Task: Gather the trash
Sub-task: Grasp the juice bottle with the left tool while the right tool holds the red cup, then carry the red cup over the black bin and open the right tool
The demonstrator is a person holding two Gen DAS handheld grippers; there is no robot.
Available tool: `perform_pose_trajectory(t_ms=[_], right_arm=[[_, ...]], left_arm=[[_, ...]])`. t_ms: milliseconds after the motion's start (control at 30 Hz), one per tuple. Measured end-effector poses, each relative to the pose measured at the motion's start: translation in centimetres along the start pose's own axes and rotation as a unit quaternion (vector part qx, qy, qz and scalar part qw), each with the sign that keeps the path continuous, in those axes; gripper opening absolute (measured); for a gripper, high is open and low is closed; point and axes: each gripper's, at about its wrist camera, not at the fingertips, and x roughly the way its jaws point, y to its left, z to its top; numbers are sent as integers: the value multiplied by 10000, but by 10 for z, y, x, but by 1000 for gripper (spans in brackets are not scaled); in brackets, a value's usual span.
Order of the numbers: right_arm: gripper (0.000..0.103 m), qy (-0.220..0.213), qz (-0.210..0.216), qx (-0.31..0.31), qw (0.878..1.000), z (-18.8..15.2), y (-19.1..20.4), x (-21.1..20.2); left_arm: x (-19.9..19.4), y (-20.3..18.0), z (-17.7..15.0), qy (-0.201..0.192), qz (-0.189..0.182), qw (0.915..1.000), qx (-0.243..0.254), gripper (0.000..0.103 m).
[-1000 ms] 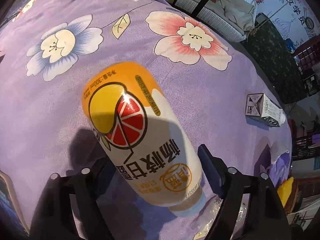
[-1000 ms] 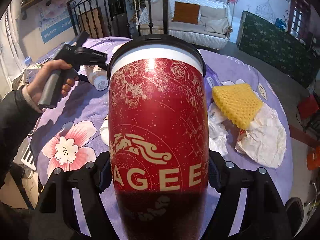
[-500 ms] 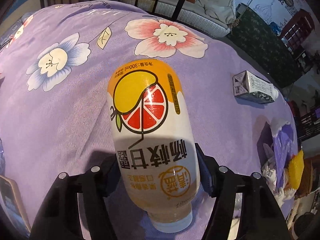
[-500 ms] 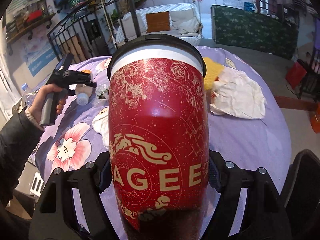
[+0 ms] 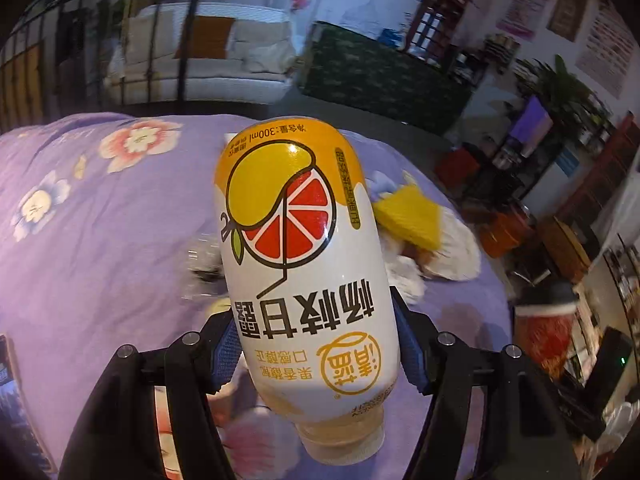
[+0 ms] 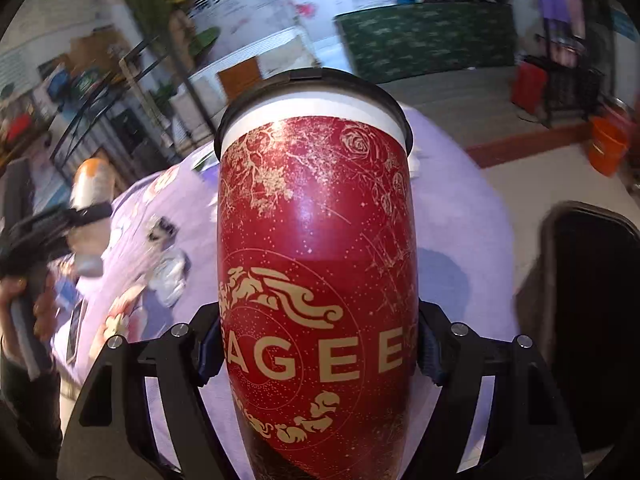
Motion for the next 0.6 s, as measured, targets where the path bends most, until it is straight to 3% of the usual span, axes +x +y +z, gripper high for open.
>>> perform_pose_trajectory(t_ms=[233, 300, 433, 600], right_arm=[[74, -137, -1018, 1108, 9885, 21, -107, -39], [74, 39, -1304, 1432, 9811, 24, -144, -38], [74, 523, -1370, 2129, 9660, 20, -205, -16], [74, 1486, -1470, 2469, 9462, 15, -257, 40]], left_arm=[[35, -96, -14, 396, -1218, 9887, 775, 64], [47, -118, -18, 521, -1444, 9837, 936, 64], [71, -155, -28, 776, -1765, 9737, 1216, 64], [87, -194, -47, 1087, -2046, 9607, 1528, 64]])
